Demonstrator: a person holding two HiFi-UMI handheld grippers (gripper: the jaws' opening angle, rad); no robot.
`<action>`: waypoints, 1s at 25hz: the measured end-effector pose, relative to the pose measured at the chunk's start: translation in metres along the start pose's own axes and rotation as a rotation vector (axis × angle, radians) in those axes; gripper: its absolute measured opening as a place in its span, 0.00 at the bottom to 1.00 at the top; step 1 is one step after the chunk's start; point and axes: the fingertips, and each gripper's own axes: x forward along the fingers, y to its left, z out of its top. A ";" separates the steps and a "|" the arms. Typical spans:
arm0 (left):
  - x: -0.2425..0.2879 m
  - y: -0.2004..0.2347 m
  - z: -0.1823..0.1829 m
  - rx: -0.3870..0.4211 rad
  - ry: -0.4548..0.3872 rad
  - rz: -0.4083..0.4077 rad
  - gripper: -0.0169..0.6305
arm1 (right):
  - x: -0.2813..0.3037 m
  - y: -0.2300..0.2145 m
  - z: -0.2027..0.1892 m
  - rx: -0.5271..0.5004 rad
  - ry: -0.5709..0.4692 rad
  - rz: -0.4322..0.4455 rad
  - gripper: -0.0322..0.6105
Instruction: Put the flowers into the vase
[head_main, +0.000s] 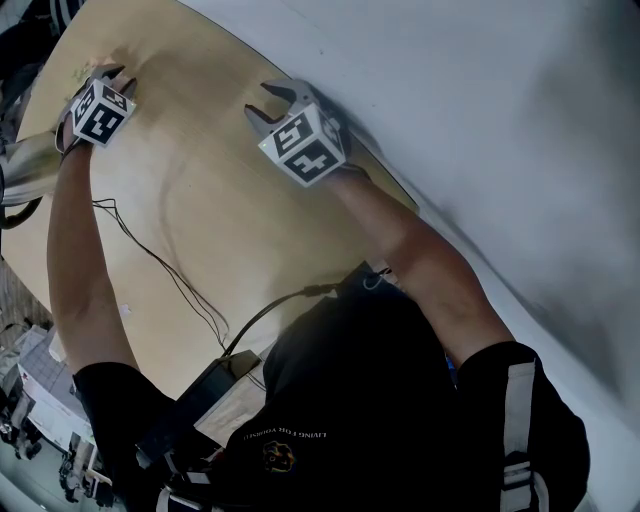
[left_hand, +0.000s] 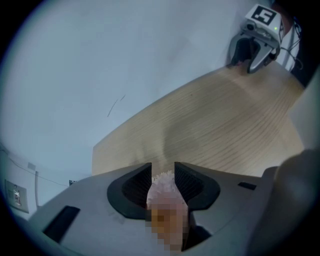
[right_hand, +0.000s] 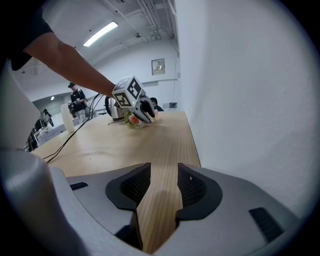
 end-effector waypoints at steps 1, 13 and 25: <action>0.000 0.000 0.000 0.004 0.001 0.003 0.24 | 0.000 0.000 0.000 -0.001 0.001 0.001 0.30; -0.001 0.001 -0.004 0.037 0.007 0.051 0.04 | 0.002 0.002 0.004 -0.009 -0.001 0.007 0.30; -0.022 0.002 -0.005 0.027 -0.030 0.087 0.03 | 0.006 0.010 0.016 -0.047 -0.022 0.020 0.30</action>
